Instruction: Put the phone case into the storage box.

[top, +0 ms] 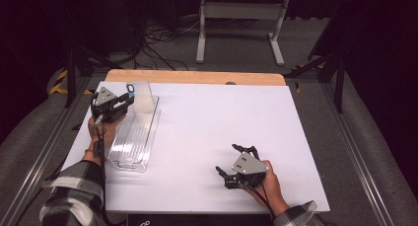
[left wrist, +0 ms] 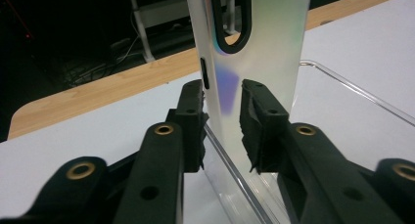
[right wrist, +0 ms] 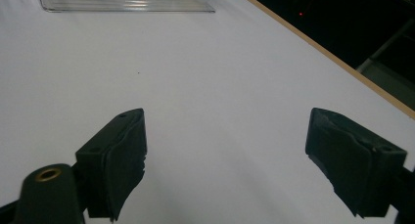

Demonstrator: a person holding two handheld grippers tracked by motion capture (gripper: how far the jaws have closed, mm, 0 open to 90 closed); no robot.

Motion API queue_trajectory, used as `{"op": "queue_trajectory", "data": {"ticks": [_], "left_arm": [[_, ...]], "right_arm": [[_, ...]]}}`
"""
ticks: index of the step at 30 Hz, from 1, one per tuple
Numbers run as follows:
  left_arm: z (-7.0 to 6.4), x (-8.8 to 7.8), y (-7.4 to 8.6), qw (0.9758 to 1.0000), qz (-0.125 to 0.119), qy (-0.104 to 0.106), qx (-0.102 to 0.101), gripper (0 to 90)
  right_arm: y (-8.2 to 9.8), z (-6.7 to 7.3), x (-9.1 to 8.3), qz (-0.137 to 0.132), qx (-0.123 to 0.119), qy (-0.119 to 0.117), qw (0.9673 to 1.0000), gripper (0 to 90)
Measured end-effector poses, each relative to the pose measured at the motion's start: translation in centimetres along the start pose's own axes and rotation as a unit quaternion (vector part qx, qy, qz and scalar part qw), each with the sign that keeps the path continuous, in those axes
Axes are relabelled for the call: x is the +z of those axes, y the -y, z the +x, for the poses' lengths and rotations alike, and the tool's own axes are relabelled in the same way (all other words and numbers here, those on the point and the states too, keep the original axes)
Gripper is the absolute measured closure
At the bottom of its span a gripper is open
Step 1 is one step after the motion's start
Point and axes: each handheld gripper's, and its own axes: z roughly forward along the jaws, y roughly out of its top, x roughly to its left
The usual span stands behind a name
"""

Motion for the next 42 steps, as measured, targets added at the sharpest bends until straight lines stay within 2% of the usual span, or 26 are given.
{"op": "queue_trajectory", "data": {"ticks": [2, 5, 6, 9, 11, 13, 20, 27, 42], "left_arm": [[0.1, 0.0, 0.0, 1.0000, 0.001, -0.003, -0.003, 76.7], [0.1, 0.0, 0.0, 1.0000, 0.000, -0.006, -0.005, 75.7], [0.1, 0.0, 0.0, 0.9999, 0.004, -0.014, -0.003, 77.2], [0.1, 0.0, 0.1, 0.9999, 0.004, -0.010, -0.006, 78.2], [0.0, 0.1, 0.1, 0.9999, 0.004, -0.011, -0.006, 83.0], [0.1, 0.0, -0.1, 0.9999, -0.001, -0.012, -0.009, 82.8], [-0.2, -0.4, -0.2, 0.9999, -0.007, 0.002, -0.015, 82.6], [-0.6, -1.2, -0.3, 0.9994, -0.012, 0.028, -0.017, 81.9], [-1.3, -2.4, -0.7, 0.9989, -0.024, 0.038, -0.007, 77.7]], "right_arm": [[0.0, 0.0, 0.0, 0.003, 0.000, 0.002, 1.0000, 15.9], [0.0, 0.0, 0.0, 0.002, 0.001, 0.001, 1.0000, 16.1], [0.0, 0.0, -0.1, 0.001, 0.002, 0.001, 1.0000, 16.4], [0.0, 0.0, -0.1, 0.003, 0.001, 0.003, 1.0000, 16.4], [0.0, 0.0, -0.1, 0.002, 0.003, 0.002, 1.0000, 16.7], [-0.1, -0.1, -0.1, 0.004, 0.004, 0.004, 1.0000, 16.7], [-0.1, 0.0, -0.2, 0.002, 0.002, 0.006, 1.0000, 17.1], [-0.1, -0.2, -0.4, -0.006, 0.006, 0.008, 0.9999, 18.7], [-0.2, -0.3, -0.7, -0.018, 0.003, 0.006, 0.9998, 19.8]]}}
